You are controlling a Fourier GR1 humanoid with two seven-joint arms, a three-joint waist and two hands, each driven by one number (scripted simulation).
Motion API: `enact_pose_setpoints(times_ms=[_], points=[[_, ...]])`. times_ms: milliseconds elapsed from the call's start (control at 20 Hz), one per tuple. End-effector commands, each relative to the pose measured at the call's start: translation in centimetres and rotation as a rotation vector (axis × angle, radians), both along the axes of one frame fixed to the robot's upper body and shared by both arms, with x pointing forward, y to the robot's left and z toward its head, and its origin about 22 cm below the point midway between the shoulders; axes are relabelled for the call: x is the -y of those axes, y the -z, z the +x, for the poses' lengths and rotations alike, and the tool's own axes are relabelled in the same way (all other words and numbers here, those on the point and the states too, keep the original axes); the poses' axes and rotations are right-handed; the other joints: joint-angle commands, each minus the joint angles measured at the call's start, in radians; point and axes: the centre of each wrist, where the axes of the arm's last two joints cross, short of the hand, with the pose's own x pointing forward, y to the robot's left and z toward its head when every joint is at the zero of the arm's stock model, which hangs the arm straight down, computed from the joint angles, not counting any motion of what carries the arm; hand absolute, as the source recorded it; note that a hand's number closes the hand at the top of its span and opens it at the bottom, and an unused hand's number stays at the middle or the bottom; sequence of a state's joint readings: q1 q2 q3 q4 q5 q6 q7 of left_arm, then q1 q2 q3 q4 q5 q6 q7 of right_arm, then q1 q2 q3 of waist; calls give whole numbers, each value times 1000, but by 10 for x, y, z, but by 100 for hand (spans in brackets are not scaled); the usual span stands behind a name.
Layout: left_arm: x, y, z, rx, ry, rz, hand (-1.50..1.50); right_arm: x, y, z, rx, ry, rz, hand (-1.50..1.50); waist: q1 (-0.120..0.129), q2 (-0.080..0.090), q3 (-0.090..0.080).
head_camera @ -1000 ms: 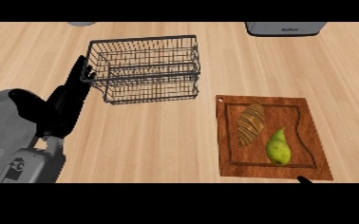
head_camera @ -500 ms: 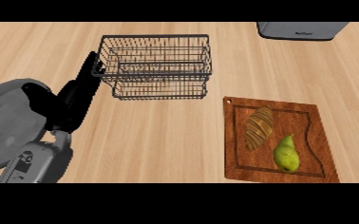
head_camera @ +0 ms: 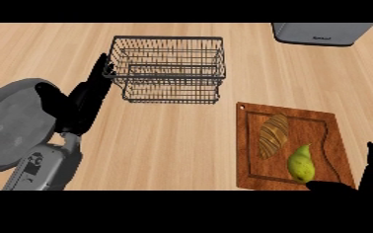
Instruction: Pick the pear from the cutting board and place it in the tiered basket
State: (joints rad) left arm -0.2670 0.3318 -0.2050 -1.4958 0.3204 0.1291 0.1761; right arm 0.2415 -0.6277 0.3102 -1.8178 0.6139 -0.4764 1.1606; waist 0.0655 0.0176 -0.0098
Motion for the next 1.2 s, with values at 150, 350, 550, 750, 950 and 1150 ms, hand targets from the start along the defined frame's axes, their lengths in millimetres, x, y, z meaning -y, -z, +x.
enact_pose_setpoints(times_ms=[150, 350, 550, 750, 950, 1150], points=[[7, 14, -1, -93, 50, -5, 0, -43, -9, 39, -160, 119, 0, -150, -18, -3, 2], [7, 25, -8, -97, 45, -13, 0, -66, 5, 49, -218, 102, 24, -150, -31, -6, 3], [1, 25, -12, -102, 24, -22, 0, -74, 17, 52, -244, 133, -19, -150, -52, -13, 4], [8, 24, -16, -110, 14, -6, 0, -81, 17, 57, -257, 152, -51, -150, -63, -17, 5], [-6, 33, -25, -97, 0, -34, 0, -101, 25, 53, -256, 174, -77, -150, -67, -19, 5], [6, 24, -13, -116, 16, -39, 0, -109, 26, 52, -259, 191, -97, -150, -79, -16, 7]])
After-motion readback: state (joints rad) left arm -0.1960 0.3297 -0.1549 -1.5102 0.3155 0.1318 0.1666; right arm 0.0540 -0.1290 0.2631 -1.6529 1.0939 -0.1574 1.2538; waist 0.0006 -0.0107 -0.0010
